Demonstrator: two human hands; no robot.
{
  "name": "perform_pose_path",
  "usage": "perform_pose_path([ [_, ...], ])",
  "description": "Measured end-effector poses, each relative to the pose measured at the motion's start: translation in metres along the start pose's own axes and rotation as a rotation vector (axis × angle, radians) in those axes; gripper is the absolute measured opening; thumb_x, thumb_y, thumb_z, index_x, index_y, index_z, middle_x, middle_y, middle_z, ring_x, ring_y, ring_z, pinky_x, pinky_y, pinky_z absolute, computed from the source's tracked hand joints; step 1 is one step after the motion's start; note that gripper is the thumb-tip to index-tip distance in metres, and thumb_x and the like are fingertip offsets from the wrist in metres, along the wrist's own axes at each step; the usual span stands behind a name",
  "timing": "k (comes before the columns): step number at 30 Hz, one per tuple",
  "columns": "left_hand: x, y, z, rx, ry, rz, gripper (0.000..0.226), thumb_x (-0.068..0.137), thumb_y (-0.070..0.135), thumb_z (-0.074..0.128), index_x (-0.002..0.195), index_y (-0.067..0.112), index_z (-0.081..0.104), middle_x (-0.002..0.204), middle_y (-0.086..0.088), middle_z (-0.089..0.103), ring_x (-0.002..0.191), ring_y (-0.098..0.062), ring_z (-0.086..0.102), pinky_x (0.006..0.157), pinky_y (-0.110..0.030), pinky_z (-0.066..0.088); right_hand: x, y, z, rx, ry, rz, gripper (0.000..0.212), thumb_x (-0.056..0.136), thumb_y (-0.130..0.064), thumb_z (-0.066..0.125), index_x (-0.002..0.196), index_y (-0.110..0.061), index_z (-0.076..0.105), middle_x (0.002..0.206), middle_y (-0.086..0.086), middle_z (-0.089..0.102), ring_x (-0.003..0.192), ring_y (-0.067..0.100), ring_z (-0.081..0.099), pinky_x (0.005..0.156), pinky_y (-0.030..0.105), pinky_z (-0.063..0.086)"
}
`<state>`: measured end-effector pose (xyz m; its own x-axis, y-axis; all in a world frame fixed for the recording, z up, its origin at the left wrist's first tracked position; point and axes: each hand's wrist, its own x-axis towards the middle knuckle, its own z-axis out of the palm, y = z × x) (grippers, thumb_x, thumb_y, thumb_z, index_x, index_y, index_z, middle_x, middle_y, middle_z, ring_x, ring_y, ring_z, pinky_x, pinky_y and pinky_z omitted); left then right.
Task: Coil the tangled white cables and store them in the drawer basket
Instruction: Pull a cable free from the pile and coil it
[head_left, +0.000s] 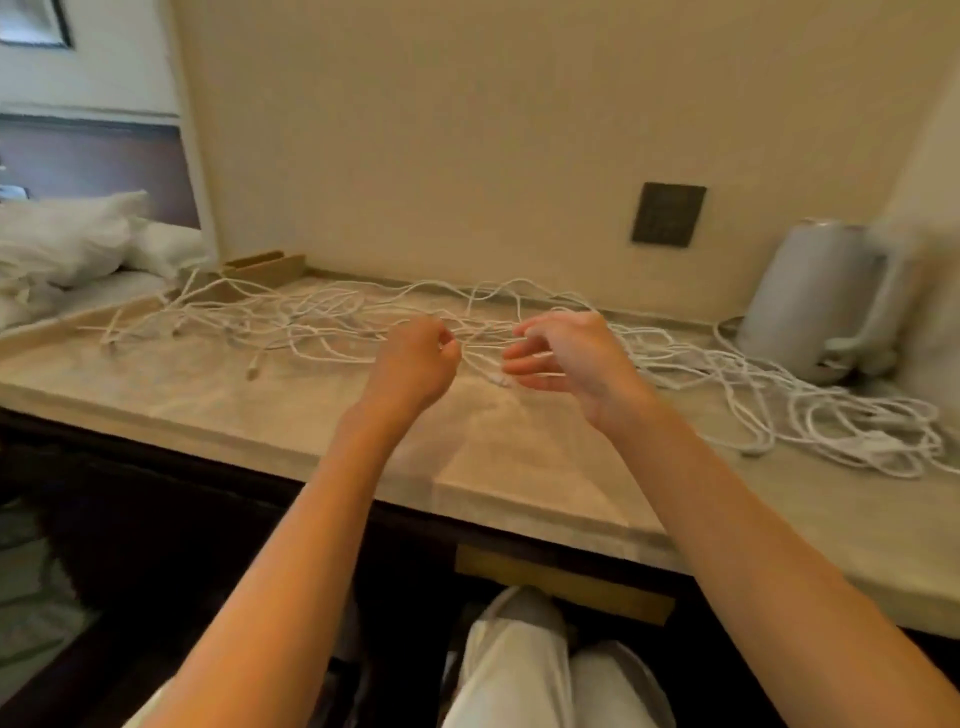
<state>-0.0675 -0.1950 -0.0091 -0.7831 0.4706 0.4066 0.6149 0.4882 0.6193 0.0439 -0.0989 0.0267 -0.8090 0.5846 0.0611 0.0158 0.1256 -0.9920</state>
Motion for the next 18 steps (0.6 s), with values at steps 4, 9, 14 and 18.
perform_pose_path([
  [4,0.01,0.061,0.052,-0.015,-0.155,0.104,0.023,0.092,0.017,0.048,0.101,0.003,0.065,0.1,-0.018,0.067,0.094,-0.033,0.063,0.084,-0.041,0.051,0.0,0.011,-0.074,-0.019,0.114,0.066,0.011,0.093,-0.006,0.045,0.093,-0.008,0.057,0.074,0.007,0.061,0.061,0.016,0.06,0.058,0.022,0.048],
  [9,0.014,0.119,0.11,0.007,-0.208,0.336,0.027,0.088,0.008,0.054,0.114,0.004,0.061,0.116,-0.016,0.06,0.11,-0.029,0.053,0.092,-0.032,0.039,0.004,0.024,-0.157,-0.057,0.335,0.11,0.014,0.093,-0.005,0.047,0.087,-0.008,0.059,0.073,0.007,0.06,0.062,0.016,0.058,0.061,0.023,0.046],
  [14,0.026,0.144,0.147,0.381,-0.271,0.605,0.032,0.09,0.013,0.053,0.121,0.011,0.056,0.129,-0.008,0.05,0.126,-0.025,0.039,0.107,-0.036,0.027,0.015,0.04,-0.202,-0.073,0.409,0.181,0.017,0.093,-0.001,0.048,0.103,0.002,0.061,0.07,0.01,0.054,0.057,0.015,0.052,0.045,0.015,0.043],
  [18,0.037,0.153,0.161,0.571,-0.387,0.537,0.024,0.092,0.016,0.051,0.113,0.006,0.059,0.118,-0.015,0.06,0.115,-0.03,0.052,0.103,-0.04,0.032,0.032,0.049,-0.211,-0.152,0.358,0.183,0.023,0.092,0.003,0.041,0.086,-0.005,0.062,0.072,0.008,0.058,0.06,0.012,0.056,0.053,0.016,0.049],
])
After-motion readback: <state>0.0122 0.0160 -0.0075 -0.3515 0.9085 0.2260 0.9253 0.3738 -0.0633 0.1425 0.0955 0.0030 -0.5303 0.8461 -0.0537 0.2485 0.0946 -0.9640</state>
